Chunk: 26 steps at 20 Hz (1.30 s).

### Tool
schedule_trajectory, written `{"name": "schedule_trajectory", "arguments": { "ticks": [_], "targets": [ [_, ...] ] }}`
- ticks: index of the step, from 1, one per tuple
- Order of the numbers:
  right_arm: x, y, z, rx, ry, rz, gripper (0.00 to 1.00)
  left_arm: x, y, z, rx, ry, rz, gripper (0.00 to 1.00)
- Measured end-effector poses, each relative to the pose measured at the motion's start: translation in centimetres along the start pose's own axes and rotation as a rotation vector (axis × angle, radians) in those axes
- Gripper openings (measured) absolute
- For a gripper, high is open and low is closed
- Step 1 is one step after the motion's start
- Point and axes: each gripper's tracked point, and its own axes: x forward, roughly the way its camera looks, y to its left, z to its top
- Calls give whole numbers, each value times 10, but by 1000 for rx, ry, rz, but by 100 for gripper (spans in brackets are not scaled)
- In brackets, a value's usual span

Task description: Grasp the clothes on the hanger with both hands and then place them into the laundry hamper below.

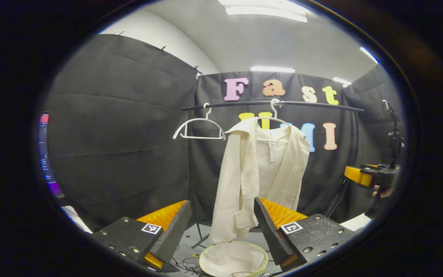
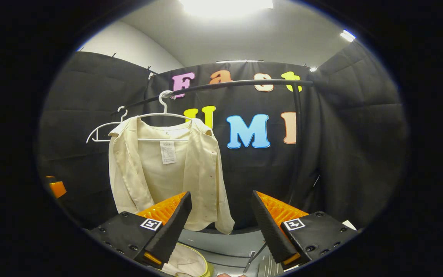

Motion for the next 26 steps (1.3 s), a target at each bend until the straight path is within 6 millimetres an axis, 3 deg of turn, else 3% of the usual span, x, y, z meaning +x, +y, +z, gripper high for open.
{"name": "schedule_trajectory", "arguments": {
  "ticks": [6, 10, 19, 26],
  "targets": [
    [37, -4, 5, -2, -20, 4, 98, 53, -20, 19, 3, -18, -1, 95],
    [70, -10, 10, 34, -33, 6, 96, 93, -48, 38, 41, -40, -24, 95],
    [135, -33, -15, 58, 10, 44, 99, 209, -101, 56, 1, -48, 40, 95],
    [173, -34, -28, 62, 46, 123, 97, 264, -113, 62, 14, -65, 101, 95]
  ]
}}
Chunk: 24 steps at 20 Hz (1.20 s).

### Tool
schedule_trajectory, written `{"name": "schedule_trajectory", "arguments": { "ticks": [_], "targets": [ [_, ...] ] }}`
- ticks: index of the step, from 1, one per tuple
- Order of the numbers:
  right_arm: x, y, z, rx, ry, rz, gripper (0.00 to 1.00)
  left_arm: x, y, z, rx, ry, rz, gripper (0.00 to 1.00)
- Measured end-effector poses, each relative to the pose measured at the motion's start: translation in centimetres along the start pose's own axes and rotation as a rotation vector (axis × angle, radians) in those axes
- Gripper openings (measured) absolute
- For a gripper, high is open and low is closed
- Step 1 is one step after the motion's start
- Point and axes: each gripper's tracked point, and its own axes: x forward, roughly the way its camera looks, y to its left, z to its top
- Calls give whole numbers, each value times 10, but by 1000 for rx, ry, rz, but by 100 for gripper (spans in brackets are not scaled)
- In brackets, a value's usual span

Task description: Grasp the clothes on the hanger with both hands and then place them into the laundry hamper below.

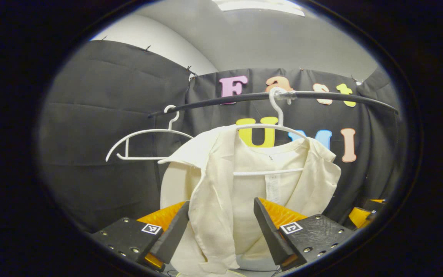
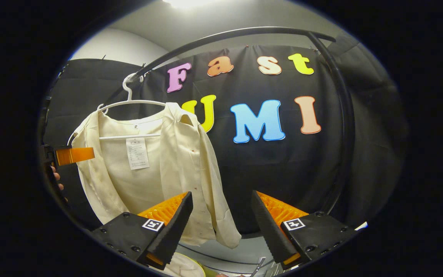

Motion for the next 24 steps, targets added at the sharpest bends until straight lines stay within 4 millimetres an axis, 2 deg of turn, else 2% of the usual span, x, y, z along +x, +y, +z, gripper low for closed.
{"name": "schedule_trajectory", "arguments": {
  "ticks": [3, 5, 7, 9, 10, 11, 13, 15, 16, 17, 19, 20, 21, 22, 23, 24],
  "targets": [
    [14, 1, -3, -21, 1, 40, 97, 21, -4, 3, -10, -17, 41, 95],
    [23, 1, -7, -28, 6, 65, 93, 33, -2, 4, 4, -31, 87, 95],
    [32, 0, -12, -24, 20, 90, 97, 42, 1, 2, 22, -38, 145, 95],
    [40, -2, -18, -24, 31, 106, 97, 49, 3, 1, 23, -40, 176, 95],
    [44, -3, -21, -27, 40, 112, 93, 50, 4, 2, 26, -40, 182, 95],
    [46, -4, -23, -29, 47, 118, 97, 51, 9, 2, 34, -41, 210, 85],
    [52, -6, -23, -27, 47, 124, 93, 55, 16, 1, 38, -37, 226, 64],
    [57, -4, -23, -19, 48, 137, 97, 56, 20, 1, 48, -29, 239, 64],
    [61, -2, -24, -15, 52, 148, 93, 58, 22, 3, 49, -29, 244, 52],
    [62, 3, -28, -12, 57, 165, 97, 61, 25, 3, 55, -30, 245, 41],
    [64, 9, -33, -13, 68, 196, 93, 58, 20, 2, 59, -29, 230, 19],
    [64, 12, -35, -16, 74, 212, 97, 57, 17, 1, 61, -24, 219, 21],
    [64, 17, -38, -16, 78, 229, 93, 53, 14, -1, 67, -19, 213, 22],
    [63, 21, -38, -17, 79, 246, 97, 51, 13, -1, 75, -13, 212, 22],
    [64, 24, -37, -19, 76, 259, 97, 46, 20, 0, 88, -18, 249, 21],
    [65, 28, -35, -21, 73, 274, 93, 49, 20, 4, 78, -17, 230, 11]
  ]
}}
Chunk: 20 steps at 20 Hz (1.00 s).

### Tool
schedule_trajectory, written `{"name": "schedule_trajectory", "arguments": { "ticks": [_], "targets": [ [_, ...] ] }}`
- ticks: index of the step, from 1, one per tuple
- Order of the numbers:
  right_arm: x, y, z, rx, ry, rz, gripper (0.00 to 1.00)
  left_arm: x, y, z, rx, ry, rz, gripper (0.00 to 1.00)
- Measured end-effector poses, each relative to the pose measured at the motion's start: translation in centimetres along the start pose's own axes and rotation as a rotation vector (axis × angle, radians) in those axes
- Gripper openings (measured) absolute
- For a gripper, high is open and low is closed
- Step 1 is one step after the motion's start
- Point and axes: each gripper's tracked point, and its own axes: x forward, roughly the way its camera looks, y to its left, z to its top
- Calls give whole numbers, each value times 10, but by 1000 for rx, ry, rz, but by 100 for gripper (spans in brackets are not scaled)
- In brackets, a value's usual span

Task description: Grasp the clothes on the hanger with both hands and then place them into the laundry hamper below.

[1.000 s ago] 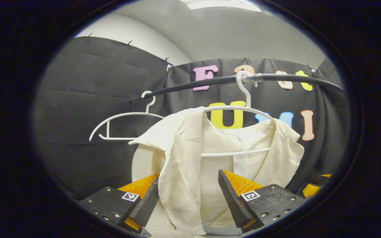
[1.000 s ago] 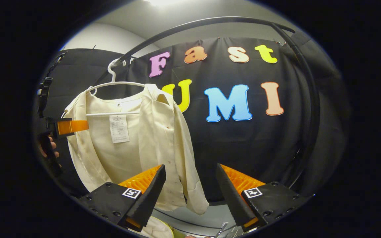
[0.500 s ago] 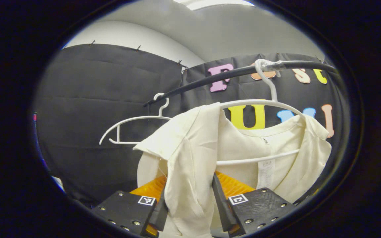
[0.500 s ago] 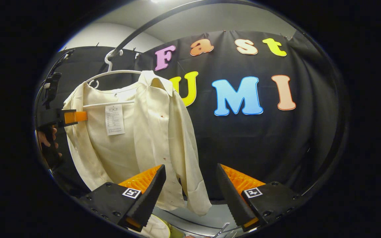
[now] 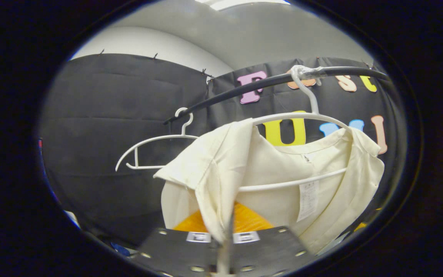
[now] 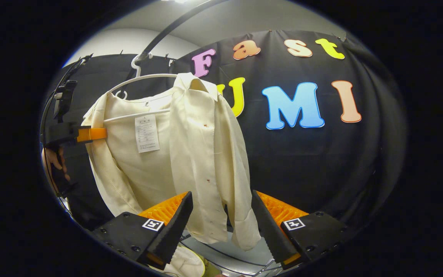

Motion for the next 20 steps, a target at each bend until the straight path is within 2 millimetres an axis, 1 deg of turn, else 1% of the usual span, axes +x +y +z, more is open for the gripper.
{"name": "schedule_trajectory", "arguments": {
  "ticks": [1, 2, 6, 8, 10, 11, 14, 16, 19, 20],
  "targets": [
    [3, 3, 0, -1, 1, 17, 97, -5, -8, -4, -10, 13, -12, 1],
    [4, 6, 2, 1, 2, 32, 97, -6, -8, -2, -12, 12, -16, 1],
    [3, 25, 14, 20, -30, 72, 97, -15, 5, 7, -57, -7, -23, 1],
    [6, 31, 24, 23, -43, 84, 97, -20, 7, 11, -62, -9, -31, 1],
    [8, 40, 43, 53, -84, 99, 97, -26, 6, 15, -66, -18, -40, 2],
    [10, 44, 50, 68, -105, 98, 97, -27, 4, 14, -74, -19, -42, 1],
    [27, 57, 64, 105, -115, 102, 98, -30, -3, 10, -91, -16, -46, 1],
    [39, 65, 73, 116, -125, 102, 98, -29, -4, 8, -92, -13, -51, 1],
    [58, 65, 81, 96, -142, 58, 97, -28, -1, 7, -102, -11, -50, 1],
    [64, 68, 82, 93, -141, 55, 98, -27, -1, 7, -106, -12, -48, 1]
  ]
}}
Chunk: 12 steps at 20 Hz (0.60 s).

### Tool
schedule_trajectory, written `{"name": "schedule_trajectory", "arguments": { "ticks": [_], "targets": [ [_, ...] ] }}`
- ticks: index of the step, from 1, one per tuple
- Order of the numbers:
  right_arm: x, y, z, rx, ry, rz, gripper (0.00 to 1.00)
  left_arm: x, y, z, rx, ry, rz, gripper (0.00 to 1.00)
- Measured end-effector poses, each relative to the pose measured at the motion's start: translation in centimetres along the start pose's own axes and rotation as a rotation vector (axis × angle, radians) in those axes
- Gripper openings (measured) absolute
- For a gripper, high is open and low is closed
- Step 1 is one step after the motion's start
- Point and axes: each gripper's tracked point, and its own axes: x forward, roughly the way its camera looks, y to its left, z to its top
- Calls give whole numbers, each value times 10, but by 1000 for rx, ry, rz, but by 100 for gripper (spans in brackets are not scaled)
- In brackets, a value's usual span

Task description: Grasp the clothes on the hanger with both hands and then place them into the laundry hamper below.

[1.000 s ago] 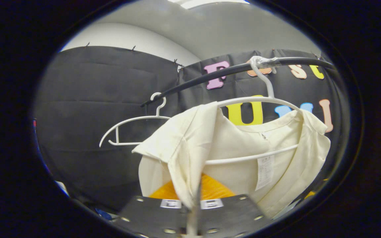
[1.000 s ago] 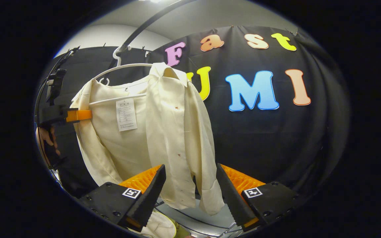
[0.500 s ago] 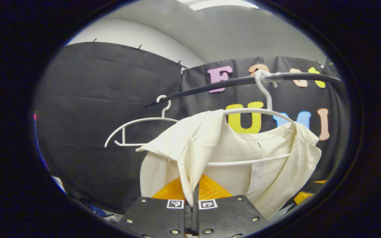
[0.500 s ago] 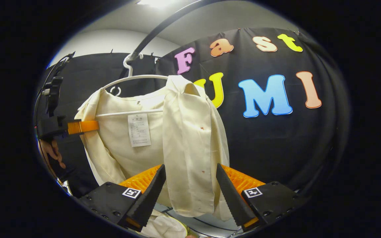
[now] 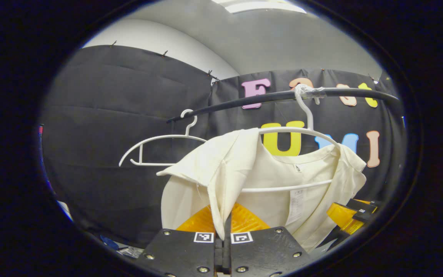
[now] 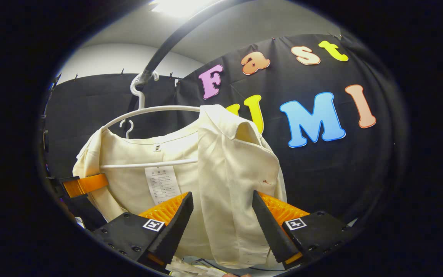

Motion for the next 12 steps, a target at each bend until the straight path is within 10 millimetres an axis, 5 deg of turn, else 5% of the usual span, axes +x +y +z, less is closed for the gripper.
{"name": "schedule_trajectory", "arguments": {
  "ticks": [10, 12],
  "targets": [
    [43, -8, 3, -27, -20, -54, 97, -6, 0, -1, -7, -7, 6, 2],
    [47, -17, 6, -23, -22, -63, 70, -8, 0, -2, -17, -8, 14, 2]
  ]
}}
